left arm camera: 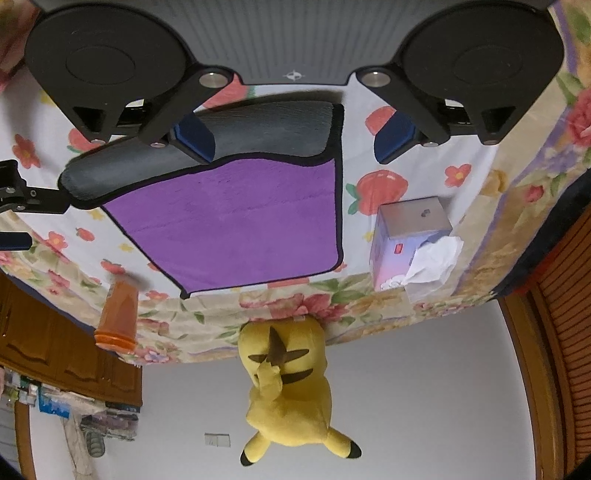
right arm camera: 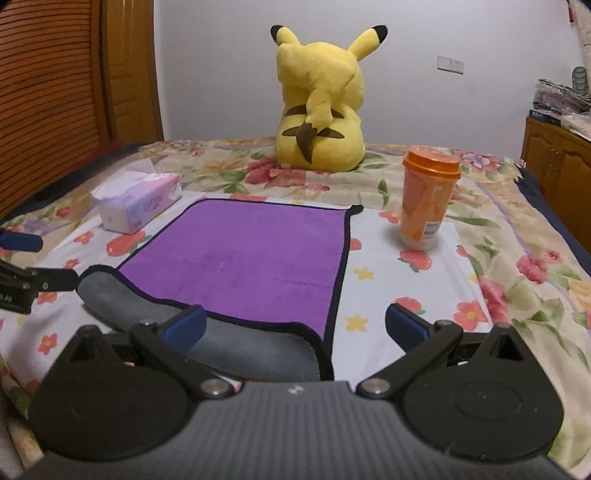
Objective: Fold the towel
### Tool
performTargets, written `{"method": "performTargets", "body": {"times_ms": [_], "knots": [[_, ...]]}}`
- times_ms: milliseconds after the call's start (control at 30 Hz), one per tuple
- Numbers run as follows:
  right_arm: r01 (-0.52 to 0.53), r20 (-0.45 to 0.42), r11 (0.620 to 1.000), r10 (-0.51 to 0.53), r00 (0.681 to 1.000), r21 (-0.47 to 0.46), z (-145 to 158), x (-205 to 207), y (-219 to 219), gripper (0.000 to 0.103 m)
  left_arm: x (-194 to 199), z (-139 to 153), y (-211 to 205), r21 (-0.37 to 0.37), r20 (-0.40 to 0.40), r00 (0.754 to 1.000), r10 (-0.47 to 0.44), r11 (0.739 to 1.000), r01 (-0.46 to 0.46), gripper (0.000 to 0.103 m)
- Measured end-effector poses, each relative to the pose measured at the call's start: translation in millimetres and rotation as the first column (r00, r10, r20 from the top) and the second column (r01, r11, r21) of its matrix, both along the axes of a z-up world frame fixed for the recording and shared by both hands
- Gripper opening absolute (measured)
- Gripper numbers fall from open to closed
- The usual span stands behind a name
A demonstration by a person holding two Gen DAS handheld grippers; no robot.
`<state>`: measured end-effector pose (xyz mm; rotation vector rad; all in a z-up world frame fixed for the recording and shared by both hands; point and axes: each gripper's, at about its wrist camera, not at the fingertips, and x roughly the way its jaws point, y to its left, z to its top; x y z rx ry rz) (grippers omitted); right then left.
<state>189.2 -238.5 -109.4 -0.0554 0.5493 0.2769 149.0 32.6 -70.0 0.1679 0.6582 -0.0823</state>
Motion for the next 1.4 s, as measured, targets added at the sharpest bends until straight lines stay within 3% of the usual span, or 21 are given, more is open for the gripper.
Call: {"method": "performTargets", "body": {"times_ms": [267,533,667,1000,1200,1400], "knots": [[-0.027,-0.043,1.000,0.027,0.999,-0.013,-11,13,3,0.103,25,-12,16,-0.043,-0.070,0.997,-0.019,0.999,0.016,0.088],[-0.042,-0.086,0.999,0.040,0.995,-0.013,-20,31,4,0.102,42,-19,26,-0.068,-0.110,0.993,-0.049,0.997,0.042,0.070],[-0.049,-0.125,0.999,0.048,0.991,-0.011,-27,40,4,0.088,48,-25,28,-0.076,-0.127,0.989,-0.071,0.995,0.061,0.068],[-0.047,-0.244,0.998,0.053,0.968,0.028,-43,54,-1,0.085,59,-43,38,-0.112,-0.212,0.976,-0.042,0.994,0.018,0.056],[-0.063,-0.279,0.996,0.078,0.957,0.062,-42,54,-3,0.075,58,-46,39,-0.119,-0.230,0.972,-0.046,0.993,0.019,0.048],[-0.089,-0.295,0.994,0.103,0.950,0.061,-42,54,-2,0.051,57,-48,38,-0.123,-0.242,0.969,-0.053,0.992,0.024,0.036]]}}
